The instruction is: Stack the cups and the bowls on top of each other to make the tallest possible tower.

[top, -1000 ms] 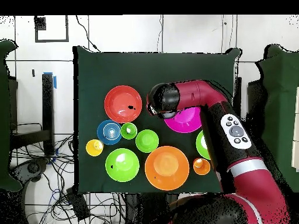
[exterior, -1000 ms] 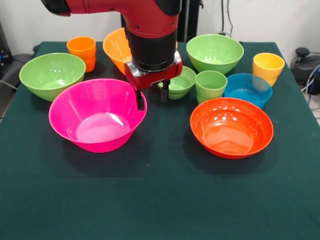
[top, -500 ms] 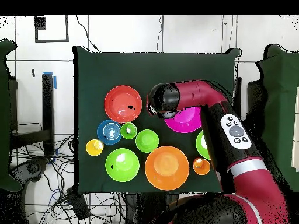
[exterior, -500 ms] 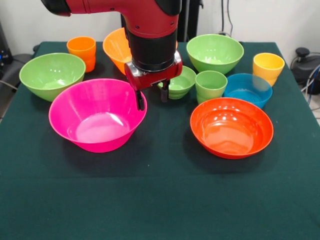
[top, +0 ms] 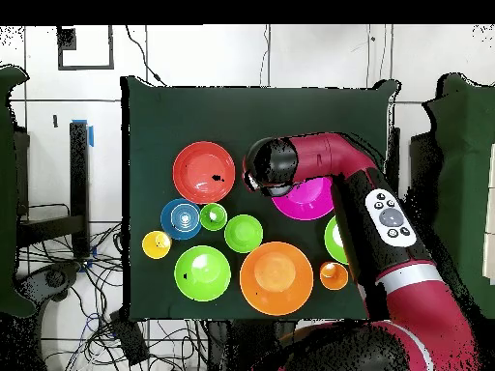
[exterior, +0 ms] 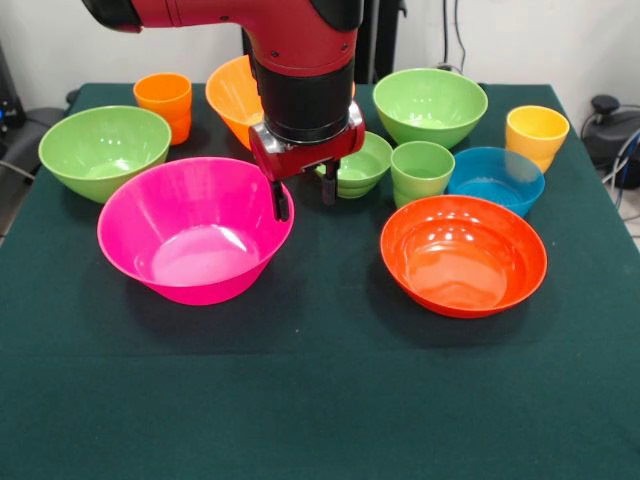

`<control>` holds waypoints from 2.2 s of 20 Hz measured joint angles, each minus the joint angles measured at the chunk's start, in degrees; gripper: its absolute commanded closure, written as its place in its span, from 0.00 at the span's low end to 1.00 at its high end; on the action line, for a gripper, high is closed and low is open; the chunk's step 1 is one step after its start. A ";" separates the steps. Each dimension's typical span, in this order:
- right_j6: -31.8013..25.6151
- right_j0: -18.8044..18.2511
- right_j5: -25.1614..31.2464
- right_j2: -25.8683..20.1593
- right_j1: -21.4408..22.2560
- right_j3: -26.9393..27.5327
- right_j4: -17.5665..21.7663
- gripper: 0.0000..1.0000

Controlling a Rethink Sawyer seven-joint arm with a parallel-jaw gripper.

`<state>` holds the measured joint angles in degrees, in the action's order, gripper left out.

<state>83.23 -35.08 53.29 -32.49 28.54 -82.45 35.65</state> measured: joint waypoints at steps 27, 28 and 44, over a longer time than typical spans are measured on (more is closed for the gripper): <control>0.00 -0.02 -3.17 1.90 0.34 -1.33 -0.01 0.00; 0.00 -0.02 -3.35 2.00 0.34 -1.38 -0.01 0.00; 0.00 -0.02 -6.13 3.83 0.24 -2.57 -0.01 0.00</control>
<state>83.23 -35.10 47.16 -28.66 28.78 -85.02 35.63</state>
